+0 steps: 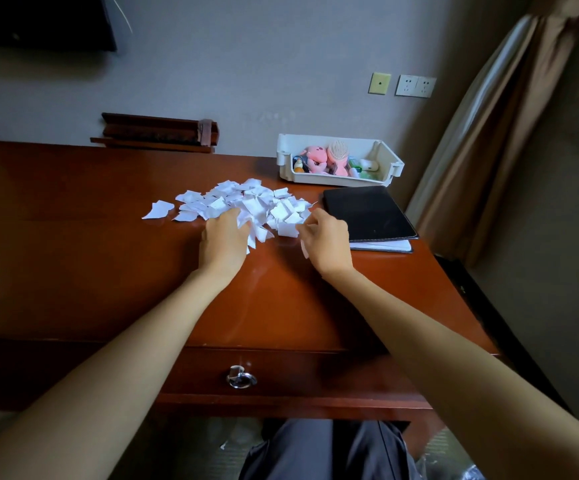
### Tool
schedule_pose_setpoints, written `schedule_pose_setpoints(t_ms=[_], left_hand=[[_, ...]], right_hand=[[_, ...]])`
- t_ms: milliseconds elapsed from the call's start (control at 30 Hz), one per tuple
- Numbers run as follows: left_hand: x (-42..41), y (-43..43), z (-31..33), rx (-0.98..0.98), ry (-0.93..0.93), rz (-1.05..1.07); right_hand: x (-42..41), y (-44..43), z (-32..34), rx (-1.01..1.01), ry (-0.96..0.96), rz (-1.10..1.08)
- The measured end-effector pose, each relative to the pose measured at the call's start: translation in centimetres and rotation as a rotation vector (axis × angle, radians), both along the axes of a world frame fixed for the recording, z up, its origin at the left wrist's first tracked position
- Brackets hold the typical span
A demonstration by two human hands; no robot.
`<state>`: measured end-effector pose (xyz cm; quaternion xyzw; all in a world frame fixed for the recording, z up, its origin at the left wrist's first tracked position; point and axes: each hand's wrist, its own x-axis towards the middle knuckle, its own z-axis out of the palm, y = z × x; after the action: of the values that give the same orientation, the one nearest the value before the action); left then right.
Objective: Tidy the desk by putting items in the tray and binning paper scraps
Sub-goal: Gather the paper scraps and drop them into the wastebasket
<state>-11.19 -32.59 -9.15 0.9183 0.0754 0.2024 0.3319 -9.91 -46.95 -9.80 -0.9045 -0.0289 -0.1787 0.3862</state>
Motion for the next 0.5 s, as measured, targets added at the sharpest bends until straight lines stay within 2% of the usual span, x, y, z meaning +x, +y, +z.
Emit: schedule_pose_setpoints(t_ms=[200, 500], left_hand=[[0.5, -1.0, 0.8, -0.135, -0.026, -0.06], [-2.0, -6.9, 0.5, -0.202, -0.006, -0.178]], right_hand=[[0.7, -0.8, 1.9, 0.344, 0.008, -0.119], [-1.9, -6.7, 1.4, 0.376, 0.001, -0.229]])
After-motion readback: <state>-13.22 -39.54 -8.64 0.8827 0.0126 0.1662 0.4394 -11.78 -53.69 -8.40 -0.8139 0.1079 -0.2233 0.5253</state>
